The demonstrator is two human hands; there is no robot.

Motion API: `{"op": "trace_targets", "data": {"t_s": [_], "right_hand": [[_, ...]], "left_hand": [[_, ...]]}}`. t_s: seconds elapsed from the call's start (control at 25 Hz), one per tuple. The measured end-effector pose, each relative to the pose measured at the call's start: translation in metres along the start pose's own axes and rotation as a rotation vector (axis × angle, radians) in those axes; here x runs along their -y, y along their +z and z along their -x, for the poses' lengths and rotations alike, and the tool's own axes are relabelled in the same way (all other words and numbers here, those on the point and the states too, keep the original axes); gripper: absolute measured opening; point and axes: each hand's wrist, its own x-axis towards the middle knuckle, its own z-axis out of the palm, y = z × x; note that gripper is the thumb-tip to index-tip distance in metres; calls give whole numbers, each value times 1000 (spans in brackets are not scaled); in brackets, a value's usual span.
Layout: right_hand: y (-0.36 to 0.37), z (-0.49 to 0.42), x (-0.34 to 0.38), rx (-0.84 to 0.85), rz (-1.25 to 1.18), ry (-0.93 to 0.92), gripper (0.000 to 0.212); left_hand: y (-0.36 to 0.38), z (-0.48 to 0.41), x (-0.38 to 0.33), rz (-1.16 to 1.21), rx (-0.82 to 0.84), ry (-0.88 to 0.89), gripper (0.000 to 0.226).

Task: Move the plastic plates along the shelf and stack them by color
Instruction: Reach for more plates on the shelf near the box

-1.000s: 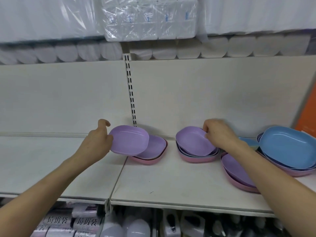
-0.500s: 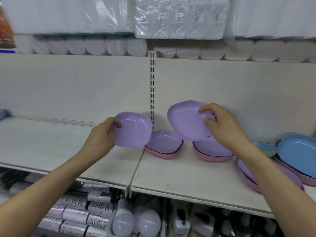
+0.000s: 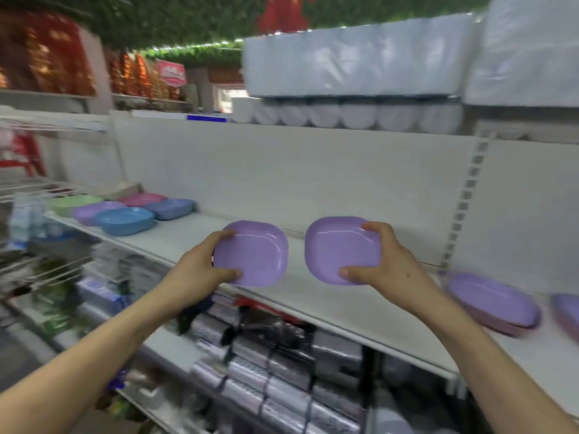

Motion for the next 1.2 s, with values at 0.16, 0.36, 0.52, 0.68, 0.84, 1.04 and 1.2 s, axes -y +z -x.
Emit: {"op": "trace_targets", "data": {"t_s": [0.16,0.36,0.52,0.68,0.84,1.04,1.2], "right_hand": [[120,-23,85,91,-68,-62,92],[239,-47,171,182,-73,-109,93],[303,-79,223,203,-74,-129,90],[350,-117,257,199,-65,-174,88],[398,-170,292,161,-65,-224,83],[444,-244,333,116,-36,-230,83],[475,-285,351,59,-6,-243,85]], "left_hand": [[-109,18,89,-40,-78,-62,75],[-219,49,182,-108,-158,-219,75],[-282,48,227,-117,-213,-254,72],[-318,18,261,-148,-253,-242,70],[-350,-28,299,-156,-278,-219,68],[-407,-116,336,-213,-256,-195,64],[-431,-182,370,-201,-255,-120,65]]}}
